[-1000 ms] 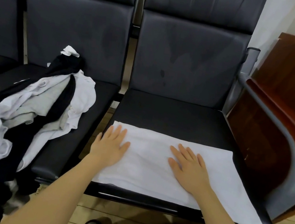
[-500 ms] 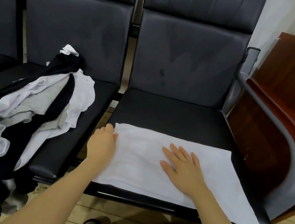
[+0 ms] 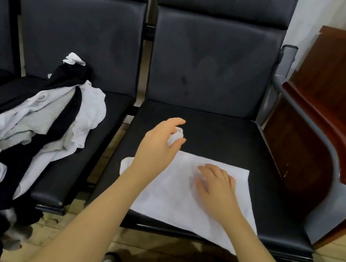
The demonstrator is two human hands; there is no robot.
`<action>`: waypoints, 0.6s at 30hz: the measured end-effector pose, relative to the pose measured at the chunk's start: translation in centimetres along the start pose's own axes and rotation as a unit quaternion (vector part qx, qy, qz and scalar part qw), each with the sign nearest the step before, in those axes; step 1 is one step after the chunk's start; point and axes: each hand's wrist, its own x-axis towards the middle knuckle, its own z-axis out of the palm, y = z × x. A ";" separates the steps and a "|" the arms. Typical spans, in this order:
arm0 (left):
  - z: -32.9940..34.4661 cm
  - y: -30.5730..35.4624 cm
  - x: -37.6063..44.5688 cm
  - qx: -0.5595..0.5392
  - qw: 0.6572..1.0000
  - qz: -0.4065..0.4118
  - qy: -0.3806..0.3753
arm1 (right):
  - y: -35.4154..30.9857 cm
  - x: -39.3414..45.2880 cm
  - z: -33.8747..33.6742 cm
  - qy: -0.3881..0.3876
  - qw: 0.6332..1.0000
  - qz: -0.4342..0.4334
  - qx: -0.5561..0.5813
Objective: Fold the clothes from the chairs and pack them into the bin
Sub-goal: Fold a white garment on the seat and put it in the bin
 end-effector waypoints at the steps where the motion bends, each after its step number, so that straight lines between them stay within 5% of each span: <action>1: 0.8 0.7 0.1 -0.012 1.000 -0.007 -0.024 | 1.5 -0.6 -0.8 0.002 1.000 0.015 -0.026; 8: 7.2 4.2 -1.1 0.017 0.992 0.052 -0.115 | 6.9 -3.2 -1.7 0.006 0.995 0.094 -0.026; 18: 12.5 6.7 -0.8 -0.034 0.988 0.017 -0.150 | 8.4 -2.5 -1.7 0.142 0.939 0.170 0.265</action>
